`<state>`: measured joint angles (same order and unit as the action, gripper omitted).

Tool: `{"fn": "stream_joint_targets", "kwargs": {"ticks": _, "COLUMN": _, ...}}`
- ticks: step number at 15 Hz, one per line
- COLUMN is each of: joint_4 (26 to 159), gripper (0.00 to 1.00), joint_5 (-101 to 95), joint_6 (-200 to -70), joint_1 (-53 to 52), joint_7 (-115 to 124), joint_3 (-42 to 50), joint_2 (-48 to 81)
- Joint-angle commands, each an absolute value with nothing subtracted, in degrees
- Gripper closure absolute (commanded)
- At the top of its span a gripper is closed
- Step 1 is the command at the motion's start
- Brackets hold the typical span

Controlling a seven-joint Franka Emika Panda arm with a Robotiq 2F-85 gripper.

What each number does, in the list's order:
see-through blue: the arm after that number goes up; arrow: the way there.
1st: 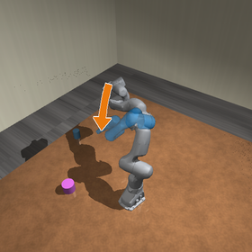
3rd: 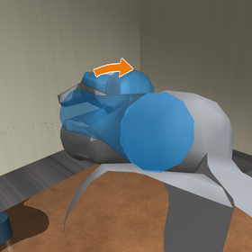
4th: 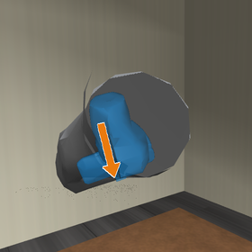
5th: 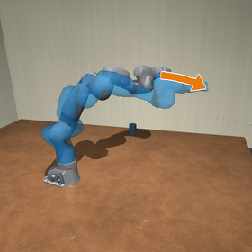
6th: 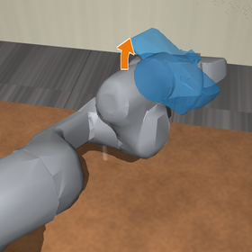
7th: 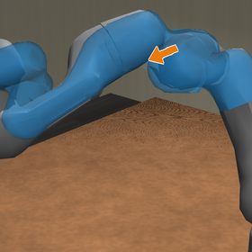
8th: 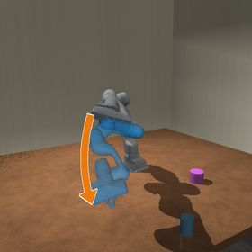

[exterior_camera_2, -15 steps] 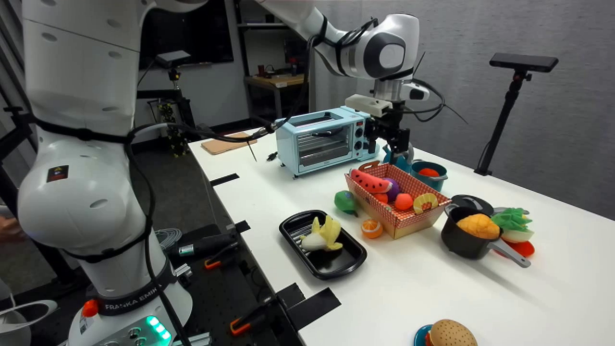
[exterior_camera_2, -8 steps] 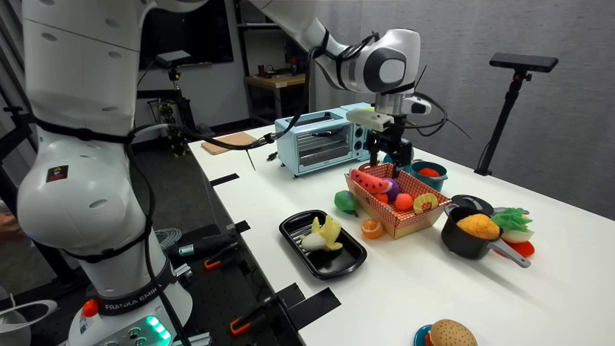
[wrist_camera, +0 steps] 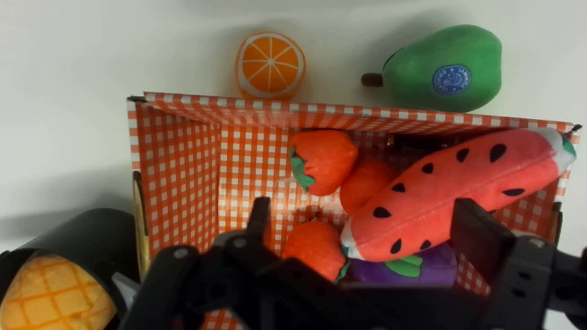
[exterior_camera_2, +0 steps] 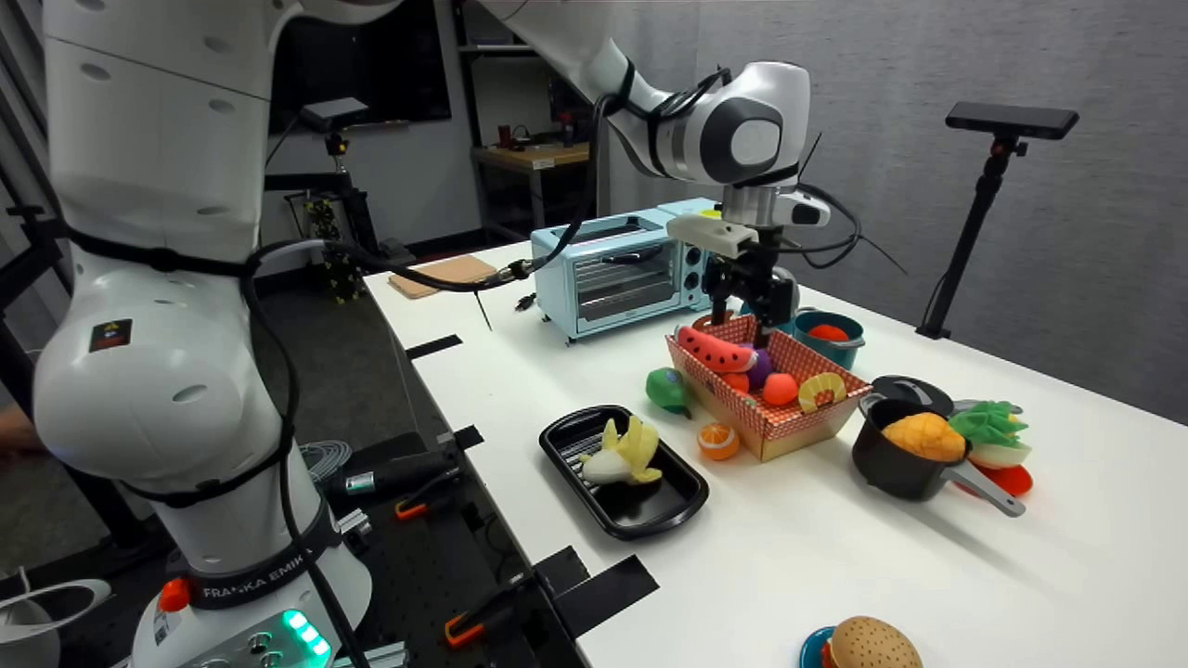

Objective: Take the watermelon plush toy from the box and put it on the oven tray

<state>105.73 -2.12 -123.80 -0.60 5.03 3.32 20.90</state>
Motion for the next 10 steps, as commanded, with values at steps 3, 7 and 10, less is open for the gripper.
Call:
{"fn": "stream_joint_targets", "kwargs": {"ticks": 3, "joint_4": 104.1, "gripper": 0.00, "joint_5": -2.7, "joint_6": -123.4, "joint_1": -0.6, "joint_7": 5.4, "joint_3": 2.6, "joint_2": 22.1}}
{"fn": "stream_joint_targets", "kwargs": {"ticks": 7, "joint_4": 102.6, "gripper": 0.00, "joint_5": -2.8, "joint_6": -123.2, "joint_1": -1.0, "joint_7": 5.4, "joint_3": 2.0, "joint_2": 23.4}}
{"fn": "stream_joint_targets", "kwargs": {"ticks": 10, "joint_4": 101.1, "gripper": 0.00, "joint_5": -2.5, "joint_6": -123.0, "joint_1": -0.9, "joint_7": 4.7, "joint_3": 1.6, "joint_2": 24.7}}
